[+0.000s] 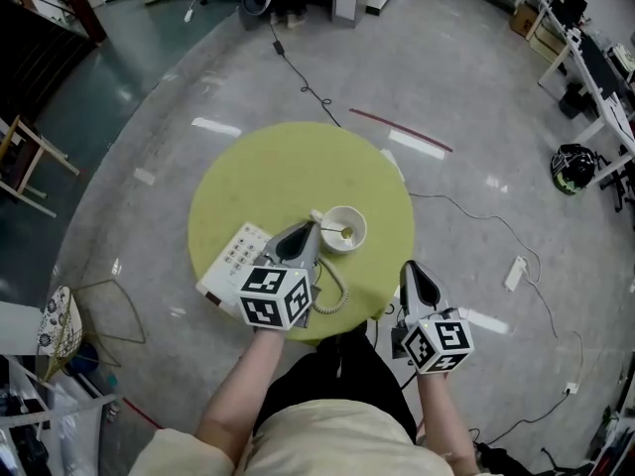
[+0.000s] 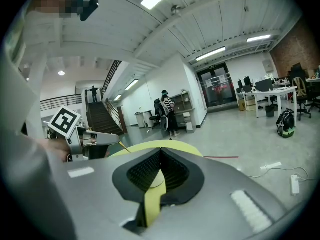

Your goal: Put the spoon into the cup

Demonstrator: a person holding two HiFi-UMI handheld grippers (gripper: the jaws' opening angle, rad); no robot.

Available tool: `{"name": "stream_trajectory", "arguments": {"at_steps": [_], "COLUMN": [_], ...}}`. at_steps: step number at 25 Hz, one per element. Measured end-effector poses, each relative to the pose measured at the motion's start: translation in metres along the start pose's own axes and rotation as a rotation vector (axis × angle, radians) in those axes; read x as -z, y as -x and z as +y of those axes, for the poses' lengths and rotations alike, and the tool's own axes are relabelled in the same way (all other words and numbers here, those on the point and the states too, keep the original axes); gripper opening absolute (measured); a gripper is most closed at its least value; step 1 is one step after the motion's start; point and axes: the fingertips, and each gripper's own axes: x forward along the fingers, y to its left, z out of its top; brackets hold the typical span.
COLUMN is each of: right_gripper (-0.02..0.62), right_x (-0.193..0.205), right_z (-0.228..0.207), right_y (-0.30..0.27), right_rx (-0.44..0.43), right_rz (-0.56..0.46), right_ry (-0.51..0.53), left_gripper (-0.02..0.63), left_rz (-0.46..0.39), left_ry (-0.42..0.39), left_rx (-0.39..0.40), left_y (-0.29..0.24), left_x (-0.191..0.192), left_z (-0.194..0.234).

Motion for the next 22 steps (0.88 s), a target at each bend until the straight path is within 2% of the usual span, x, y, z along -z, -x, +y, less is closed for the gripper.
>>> {"name": "stream_trajectory", "arguments": {"at_steps": [6, 22], "right_gripper": [0.0, 0.0], "right_x": [0.0, 0.011], "right_z": [-0.005, -0.016], "right_y": [-0.01, -0.034], "right_rx": [-0.008, -0.053], "right_rz": [0.013, 0.071], "right_ry": [-0.007, -0.023], "left_gripper": [0.006, 0.007], "left_rz": [0.033, 0.098], "left_ry": [0.0, 0.062], "left_rx": [0.002, -0.034], "left_y": [-0.012, -0.032], "left_x": [0.006, 0.034], "left_z": [0.0, 0.003]}}
